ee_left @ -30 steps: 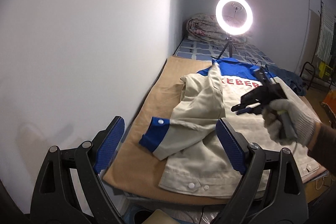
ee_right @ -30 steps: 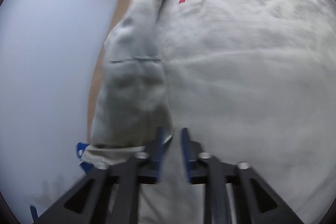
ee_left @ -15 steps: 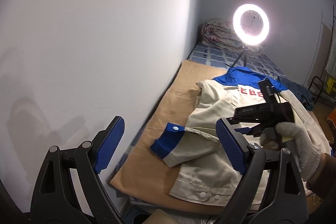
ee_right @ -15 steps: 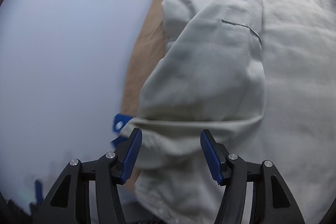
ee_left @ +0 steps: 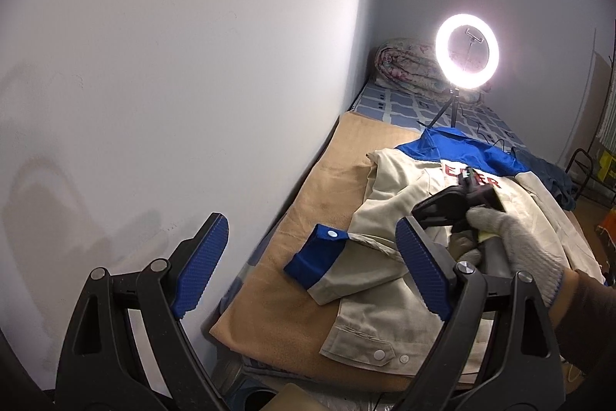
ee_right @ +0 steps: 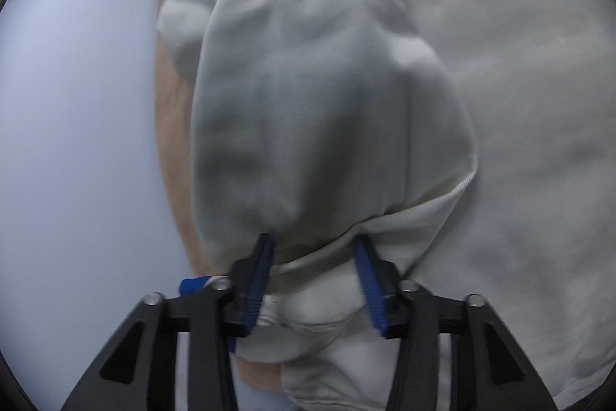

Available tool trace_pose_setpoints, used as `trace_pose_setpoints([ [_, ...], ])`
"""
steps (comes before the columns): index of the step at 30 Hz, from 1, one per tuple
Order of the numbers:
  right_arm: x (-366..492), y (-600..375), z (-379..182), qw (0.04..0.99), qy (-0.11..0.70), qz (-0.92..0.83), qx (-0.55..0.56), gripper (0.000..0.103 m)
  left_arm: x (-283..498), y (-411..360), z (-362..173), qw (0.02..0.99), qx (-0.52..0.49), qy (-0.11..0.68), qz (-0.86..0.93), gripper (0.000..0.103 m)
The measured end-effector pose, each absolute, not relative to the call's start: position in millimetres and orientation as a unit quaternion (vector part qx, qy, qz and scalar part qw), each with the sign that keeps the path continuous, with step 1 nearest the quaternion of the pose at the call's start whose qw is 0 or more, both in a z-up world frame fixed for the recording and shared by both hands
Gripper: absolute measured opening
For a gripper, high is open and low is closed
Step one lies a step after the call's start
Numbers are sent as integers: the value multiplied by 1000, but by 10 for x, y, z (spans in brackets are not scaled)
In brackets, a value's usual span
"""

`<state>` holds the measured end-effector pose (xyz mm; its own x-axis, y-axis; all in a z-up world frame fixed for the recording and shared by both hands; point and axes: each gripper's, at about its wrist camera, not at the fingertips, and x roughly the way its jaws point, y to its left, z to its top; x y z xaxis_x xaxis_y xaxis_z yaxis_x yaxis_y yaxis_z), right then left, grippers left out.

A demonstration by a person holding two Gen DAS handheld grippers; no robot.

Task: Fold large clothes
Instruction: 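Fold the held sleeve across the jacket back with the right gripper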

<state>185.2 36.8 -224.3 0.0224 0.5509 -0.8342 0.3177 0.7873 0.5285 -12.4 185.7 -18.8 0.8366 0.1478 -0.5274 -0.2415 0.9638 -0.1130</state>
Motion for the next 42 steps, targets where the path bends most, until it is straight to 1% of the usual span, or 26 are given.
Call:
trace_pose_setpoints([
  [1,1858,431,-2269,648,695,92,299,13,-134,1854,-182,955,-87,265,102,91],
  [3,1830,498,-2215,657,689,114,284,2,-150,1844,-167,956,-82,261,106,91],
  [4,1804,519,-2168,659,686,129,280,0,-154,1841,-163,956,-80,259,109,91],
  [10,1644,435,-1626,691,647,230,226,0,-119,1852,-174,954,-82,264,115,91],
  [14,1542,177,-1409,707,636,255,174,0,-88,1828,-177,953,-78,268,118,91],
  [17,1292,39,-1480,719,632,269,111,0,-47,1810,-187,952,-81,276,105,91],
  [20,1162,-97,-1779,720,644,254,58,0,38,1780,-207,949,-76,290,99,91],
  [22,1104,-158,-1858,718,649,248,38,1,72,1763,-195,949,-75,292,95,91],
  [24,1096,-228,-1806,720,644,253,52,6,83,1758,-167,950,-78,289,94,91],
  [26,1135,-241,-1671,734,621,266,64,27,99,1764,-157,950,-80,286,97,91],
  [27,1158,-243,-1537,749,599,274,70,44,92,1771,-163,950,-81,286,99,91],
  [28,1171,-230,-1427,757,584,284,74,53,90,1788,-172,949,-84,286,101,91],
  [29,1207,-177,-1332,762,569,301,75,57,101,1802,-180,948,-89,288,102,91],
  [31,1249,-60,-1195,759,557,328,73,76,115,1836,-200,946,-98,291,105,91],
  [33,1348,215,-1288,754,558,344,54,78,110,1871,-205,945,-106,290,109,91],
  [35,1367,441,-1411,746,565,351,40,75,111,1913,-208,944,-111,290,111,91],
  [36,1356,533,-1472,739,570,358,37,70,108,1930,-213,943,-112,291,113,91],
  [38,1363,701,-1600,719,585,373,30,36,95,1949,-226,942,-113,294,115,91],
  [39,1298,730,-1623,708,595,381,21,28,94,1958,-235,941,-112,297,115,91],
  [40,1242,754,-1608,709,588,388,11,25,89,1965,-239,941,-110,299,116,91],
  [42,1068,741,-1474,708,567,420,-7,23,68,1973,-226,942,-108,296,116,91],
])
